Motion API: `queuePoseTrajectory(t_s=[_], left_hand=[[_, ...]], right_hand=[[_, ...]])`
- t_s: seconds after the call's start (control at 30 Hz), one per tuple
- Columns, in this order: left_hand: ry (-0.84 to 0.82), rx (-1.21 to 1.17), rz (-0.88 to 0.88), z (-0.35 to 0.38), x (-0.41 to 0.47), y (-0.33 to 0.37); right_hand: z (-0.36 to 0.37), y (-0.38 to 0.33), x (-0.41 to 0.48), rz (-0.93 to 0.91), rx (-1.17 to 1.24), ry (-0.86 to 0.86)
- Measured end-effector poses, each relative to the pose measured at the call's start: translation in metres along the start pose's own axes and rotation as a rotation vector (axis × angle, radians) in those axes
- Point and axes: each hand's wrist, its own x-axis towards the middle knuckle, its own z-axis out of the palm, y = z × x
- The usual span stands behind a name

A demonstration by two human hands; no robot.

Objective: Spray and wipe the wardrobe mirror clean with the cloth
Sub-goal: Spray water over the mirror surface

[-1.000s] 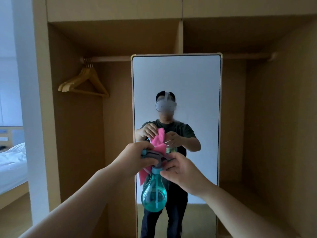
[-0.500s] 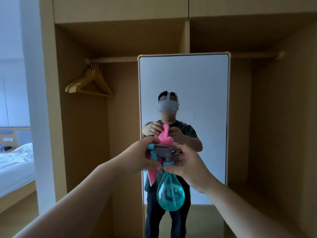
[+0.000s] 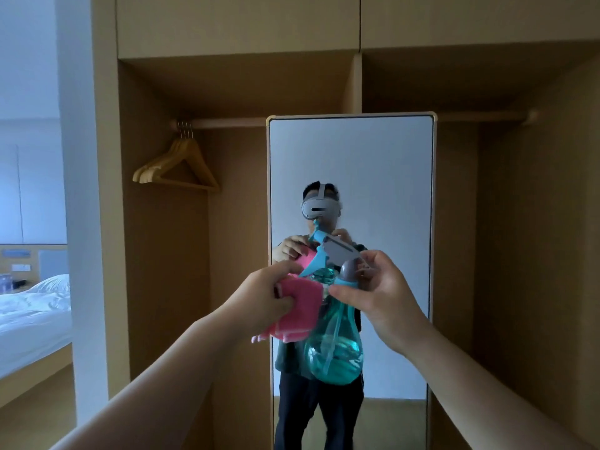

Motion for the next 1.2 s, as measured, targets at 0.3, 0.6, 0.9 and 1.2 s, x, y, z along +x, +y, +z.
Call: queuePoseTrajectory(t_s=[0.3,0.6,0.9,1.2], left_hand=[[0.024,0.056,0.051,0.007,-0.002,0.011],[0.123,0.130,0.037,0.007,0.008,0.013],[0.236,0.179,-0.034,-0.031,0.013,-0.017],[0.216,0.176,0.033,-0.075,0.031,-0.040]], right_hand=[[0.010,-0.008,-0.004,-0.038,-0.071,-0.152],[0.019,-0.013,0.009,-0.066,-0.140,-0.035],[0.010,-0.026,0.053,0.190,0.098,0.042],[0.038,-0.057,0.103,0.074,-0.137,0.228]])
